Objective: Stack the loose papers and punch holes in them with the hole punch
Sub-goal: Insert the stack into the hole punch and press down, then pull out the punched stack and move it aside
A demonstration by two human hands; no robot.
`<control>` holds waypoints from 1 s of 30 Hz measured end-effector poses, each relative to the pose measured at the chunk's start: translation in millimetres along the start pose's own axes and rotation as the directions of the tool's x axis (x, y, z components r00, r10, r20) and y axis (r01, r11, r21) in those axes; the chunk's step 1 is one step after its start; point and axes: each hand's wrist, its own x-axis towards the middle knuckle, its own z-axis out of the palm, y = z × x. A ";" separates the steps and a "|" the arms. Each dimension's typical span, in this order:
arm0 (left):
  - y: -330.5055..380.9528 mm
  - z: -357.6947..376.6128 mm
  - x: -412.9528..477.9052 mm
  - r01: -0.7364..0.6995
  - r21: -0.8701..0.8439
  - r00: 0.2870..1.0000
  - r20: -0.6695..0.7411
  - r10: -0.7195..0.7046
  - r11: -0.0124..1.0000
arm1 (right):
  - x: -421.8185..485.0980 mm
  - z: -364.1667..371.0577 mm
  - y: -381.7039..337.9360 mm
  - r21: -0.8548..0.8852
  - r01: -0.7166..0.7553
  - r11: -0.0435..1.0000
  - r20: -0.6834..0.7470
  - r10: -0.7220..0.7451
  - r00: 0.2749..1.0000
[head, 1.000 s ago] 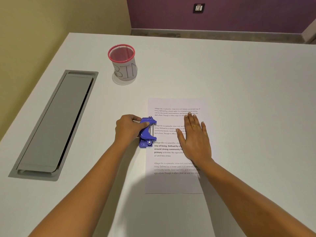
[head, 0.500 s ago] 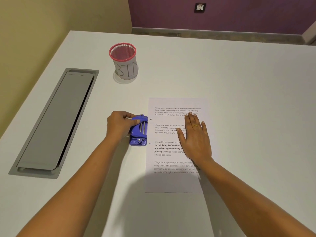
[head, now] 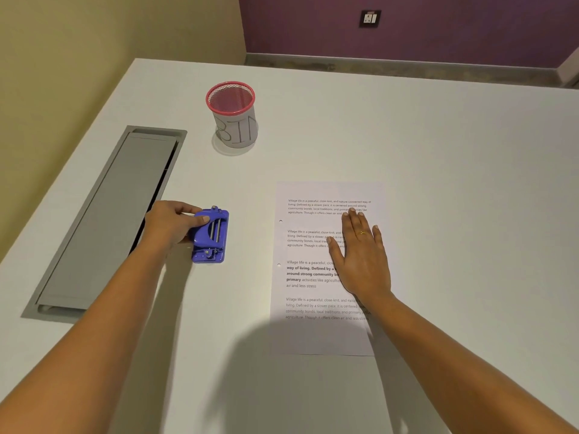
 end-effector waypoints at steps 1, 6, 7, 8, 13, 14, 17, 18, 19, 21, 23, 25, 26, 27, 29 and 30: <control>-0.1 -0.9 1.0 0.003 0.001 1.000 0.001 -0.003 1.000 | 0.0 -0.1 -0.1 0.001 -0.001 1.000 -0.001 0.001 1.000; 1.5 0.9 0.5 -0.006 0.064 0.999 -0.032 0.008 0.998 | 0.1 0.2 -0.3 -0.003 0.000 1.000 0.001 0.000 1.000; 2.7 2.5 -0.6 -0.023 0.123 0.997 -0.071 0.032 0.992 | 0.1 0.4 -0.2 0.000 -0.001 1.000 0.002 0.001 1.000; 4.5 4.2 -2.3 -0.045 0.223 0.991 -0.116 0.072 0.974 | -0.1 0.4 0.1 0.003 -0.003 1.000 0.003 0.003 1.000; 13.9 25.1 -25.8 -0.231 0.523 0.887 -0.232 0.398 0.820 | 0.2 1.3 0.4 0.010 -0.005 1.000 0.006 0.005 1.000; 14.6 34.0 -31.7 -0.292 0.494 0.875 -0.207 0.437 0.819 | 0.2 1.3 0.5 0.011 -0.006 1.000 0.006 0.006 1.000; 12.0 69.5 -48.0 -0.370 0.355 0.916 -0.015 0.400 0.859 | 0.3 1.1 0.4 0.004 -0.006 1.000 0.004 0.006 1.000; 10.9 80.7 -52.7 -0.339 0.287 0.939 0.038 0.343 0.896 | 0.5 1.1 0.3 0.002 -0.006 1.000 0.002 0.006 1.000; 9.4 90.3 -56.7 -0.289 0.218 0.957 0.077 0.279 0.932 | 0.5 1.1 0.3 0.003 -0.006 1.000 0.001 0.006 1.000; 7.4 103.9 -61.3 -0.198 0.130 0.977 0.102 0.185 0.972 | 0.7 1.3 0.5 0.001 -0.006 1.000 0.001 0.006 1.000; 7.5 112.1 -62.3 -0.150 0.107 0.985 0.100 0.140 0.983 | 1.0 1.9 0.9 -0.005 -0.006 1.000 0.001 0.006 1.000; 10.2 116.1 -63.0 -0.096 0.070 0.990 0.113 0.088 0.993 | 1.6 2.1 1.0 -0.006 -0.005 1.000 0.000 0.005 1.000; 12.1 116.8 -63.1 -0.058 0.031 0.991 0.124 0.054 0.998 | 1.6 2.0 0.9 -0.003 -0.004 1.000 -0.002 0.004 1.000; 13.9 116.9 -62.8 -0.015 -0.022 0.990 0.136 0.018 1.000 | 1.5 1.9 0.8 0.001 -0.002 1.000 -0.004 0.002 1.000; 17.5 114.9 -61.2 0.065 -0.127 0.987 0.156 -0.045 0.990 | 0.8 1.8 0.9 0.006 0.002 1.000 -0.007 -0.002 1.000; 19.4 113.1 -60.6 0.094 -0.160 0.984 0.164 -0.068 0.983 | 0.8 1.9 1.1 0.007 0.003 1.000 -0.007 -0.003 1.000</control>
